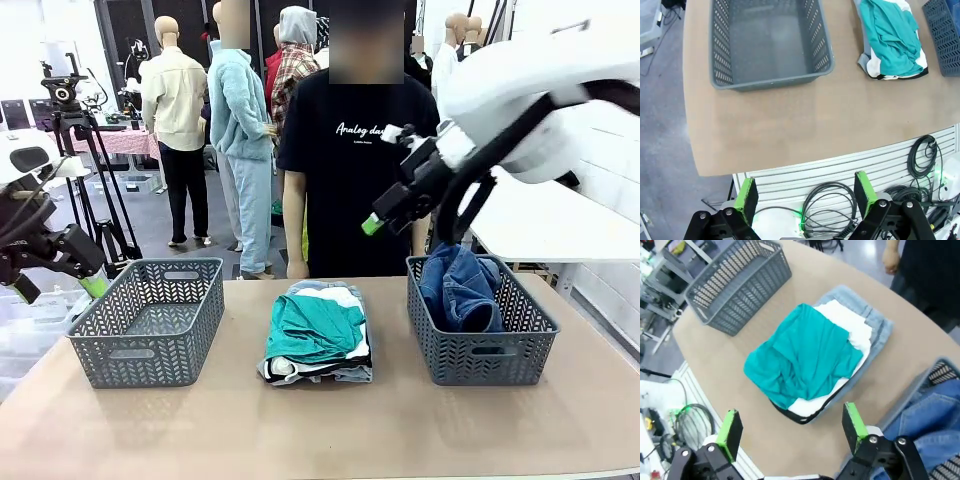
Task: Sort the tops and bottoms.
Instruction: Lift clothes from the center of the table with your right hand.
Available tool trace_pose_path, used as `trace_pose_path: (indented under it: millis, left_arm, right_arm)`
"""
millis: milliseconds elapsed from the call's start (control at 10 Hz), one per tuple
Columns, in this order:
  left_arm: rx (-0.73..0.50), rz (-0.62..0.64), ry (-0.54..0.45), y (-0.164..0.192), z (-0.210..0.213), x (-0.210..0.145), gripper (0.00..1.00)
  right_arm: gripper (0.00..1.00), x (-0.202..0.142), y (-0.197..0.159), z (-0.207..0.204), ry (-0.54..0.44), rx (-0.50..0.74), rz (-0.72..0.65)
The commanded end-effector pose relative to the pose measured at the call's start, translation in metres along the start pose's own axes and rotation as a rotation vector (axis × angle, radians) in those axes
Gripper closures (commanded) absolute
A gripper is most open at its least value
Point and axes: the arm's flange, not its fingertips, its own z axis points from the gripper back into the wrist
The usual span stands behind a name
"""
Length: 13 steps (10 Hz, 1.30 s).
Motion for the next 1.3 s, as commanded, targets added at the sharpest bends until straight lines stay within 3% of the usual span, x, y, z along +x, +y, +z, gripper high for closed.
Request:
trace_pose_path:
  millis: [0, 700, 1000, 1200]
  left_arm:
    - [0.003, 0.017, 0.003, 0.001, 0.001, 0.000, 0.00]
    - [0.003, 0.017, 0.003, 0.001, 0.001, 0.000, 0.00]
    - [0.003, 0.017, 0.003, 0.001, 0.001, 0.000, 0.00]
    - [0.003, 0.017, 0.003, 0.001, 0.001, 0.000, 0.00]
  right_arm:
    - [0.00, 0.015, -0.007, -0.013, 0.043, 0.005, 0.008]
    - [0.00, 0.013, -0.009, -0.022, 0.061, -0.015, 0.001]
    - [0.00, 0.046, 0.004, -0.102, 0.306, 0.044, 0.068]
    - [0.00, 0.072, -0.001, -0.154, 0.436, 0.016, 0.078]
